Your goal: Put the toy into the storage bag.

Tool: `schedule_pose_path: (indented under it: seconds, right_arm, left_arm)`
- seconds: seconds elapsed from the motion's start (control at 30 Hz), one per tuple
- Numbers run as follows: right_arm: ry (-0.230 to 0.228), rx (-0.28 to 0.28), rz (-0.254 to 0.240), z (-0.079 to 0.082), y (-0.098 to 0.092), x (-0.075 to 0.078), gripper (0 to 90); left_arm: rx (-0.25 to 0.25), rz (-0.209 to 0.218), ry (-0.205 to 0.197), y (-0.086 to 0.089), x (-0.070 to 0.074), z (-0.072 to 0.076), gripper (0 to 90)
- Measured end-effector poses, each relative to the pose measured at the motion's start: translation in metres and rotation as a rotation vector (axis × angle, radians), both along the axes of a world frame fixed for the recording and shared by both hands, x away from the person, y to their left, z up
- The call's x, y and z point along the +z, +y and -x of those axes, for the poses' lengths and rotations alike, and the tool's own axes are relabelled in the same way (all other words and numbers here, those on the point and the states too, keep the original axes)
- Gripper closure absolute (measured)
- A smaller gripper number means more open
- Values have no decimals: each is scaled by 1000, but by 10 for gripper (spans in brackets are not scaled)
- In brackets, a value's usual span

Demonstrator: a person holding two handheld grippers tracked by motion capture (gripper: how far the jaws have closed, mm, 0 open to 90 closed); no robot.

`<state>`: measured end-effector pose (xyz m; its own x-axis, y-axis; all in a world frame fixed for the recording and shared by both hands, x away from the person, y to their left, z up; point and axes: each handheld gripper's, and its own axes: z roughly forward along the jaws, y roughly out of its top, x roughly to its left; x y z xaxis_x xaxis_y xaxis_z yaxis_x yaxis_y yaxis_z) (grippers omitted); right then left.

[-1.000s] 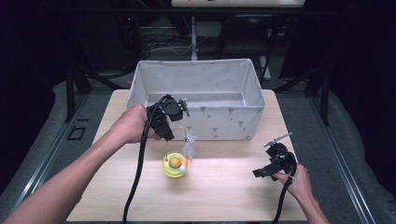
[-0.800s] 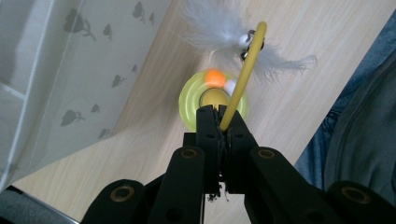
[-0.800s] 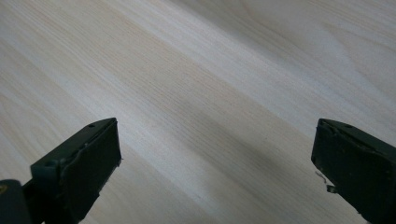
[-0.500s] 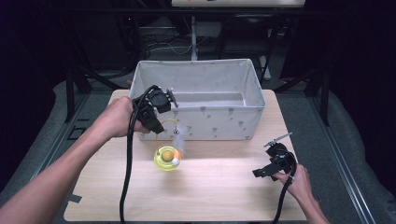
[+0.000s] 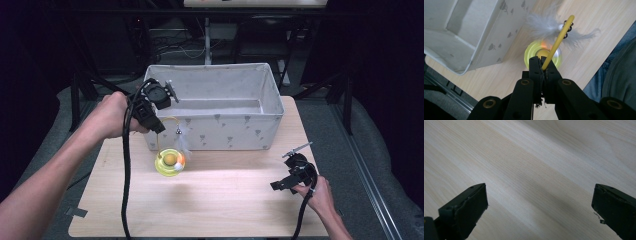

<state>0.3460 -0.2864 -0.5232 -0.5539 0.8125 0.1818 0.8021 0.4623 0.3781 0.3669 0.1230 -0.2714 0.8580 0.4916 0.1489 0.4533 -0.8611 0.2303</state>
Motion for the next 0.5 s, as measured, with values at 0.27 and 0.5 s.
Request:
schedule_pose_path:
  seconds: [0.27, 0.5]
  right_arm:
    - [-2, -4, 0, 0, 1, 0, 1]
    - [0, 0, 2, 0, 0, 0, 1]
  left_arm:
    - [24, 10, 1, 9, 11, -6, 878]
    - [35, 10, -14, 14, 24, -8, 877]
